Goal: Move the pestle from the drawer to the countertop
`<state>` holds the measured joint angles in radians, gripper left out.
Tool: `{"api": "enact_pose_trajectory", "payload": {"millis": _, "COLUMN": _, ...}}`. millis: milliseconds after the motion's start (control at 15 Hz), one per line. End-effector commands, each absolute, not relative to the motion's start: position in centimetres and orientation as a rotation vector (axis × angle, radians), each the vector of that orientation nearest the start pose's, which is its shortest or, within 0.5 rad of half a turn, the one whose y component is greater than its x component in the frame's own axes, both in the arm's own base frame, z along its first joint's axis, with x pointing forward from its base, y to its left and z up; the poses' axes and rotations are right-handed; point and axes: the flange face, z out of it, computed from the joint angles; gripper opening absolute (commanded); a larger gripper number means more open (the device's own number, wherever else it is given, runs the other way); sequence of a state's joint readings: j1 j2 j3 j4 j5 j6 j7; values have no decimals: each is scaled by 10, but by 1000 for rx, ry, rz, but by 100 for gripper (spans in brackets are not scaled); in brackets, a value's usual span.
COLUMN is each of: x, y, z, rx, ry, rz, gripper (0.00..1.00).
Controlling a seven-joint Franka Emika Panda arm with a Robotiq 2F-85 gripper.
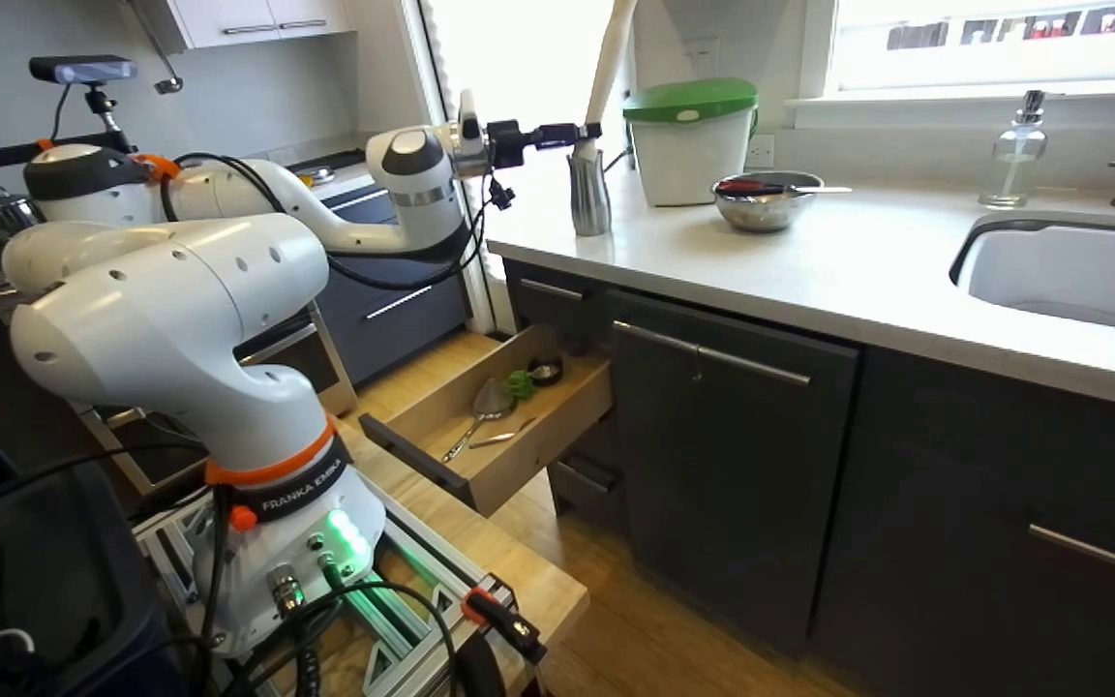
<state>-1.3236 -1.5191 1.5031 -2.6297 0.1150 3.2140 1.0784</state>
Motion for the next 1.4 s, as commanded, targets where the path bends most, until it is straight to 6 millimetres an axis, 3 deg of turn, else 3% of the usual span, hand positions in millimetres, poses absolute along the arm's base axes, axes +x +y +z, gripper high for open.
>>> {"api": "enact_pose_trajectory", "payload": {"millis": 0, "x": 471, "y": 97, "z": 394, "rx": 1751, "ry": -481, "rz": 1598, "gripper": 8}}
{"api": "enact_pose_trajectory", "payload": {"millis": 67, "x": 464, "y": 89, "z": 398, "rx": 1764, "ry": -450, "rz": 1598, "gripper": 8}}
{"api": "enact_pose_trajectory", "payload": {"millis": 133, "x": 465, "y": 90, "z": 400, "rx": 1769, "ry": -458, "rz": 1598, "gripper": 32}}
{"api": "enact_pose_trajectory", "payload": {"millis": 333, "x": 465, "y": 90, "z": 398, "rx": 1772, "ry": -456, "rz": 1593, "gripper": 32}}
{"api": "enact_pose_trajectory", "payload": {"millis": 400, "x": 465, "y": 90, "z": 398, "rx": 1772, "ry": -456, "rz": 1592, "gripper": 8}}
{"api": "enact_pose_trajectory", "payload": {"millis": 467, "x": 466, "y": 90, "z": 398, "rx": 1775, "ry": -468, "rz": 1626, "gripper": 8}}
{"api": "enact_pose_trajectory", "payload": {"millis": 933, "x": 476, "y": 83, "z": 330, "rx": 1925, "ry": -699, "rz": 1579, "gripper": 8}}
{"api": "enact_pose_trajectory", "payload": {"millis": 1333, "x": 491, "y": 80, "z": 295, "rx": 2034, "ry": -805, "rz": 1544, "gripper": 8}}
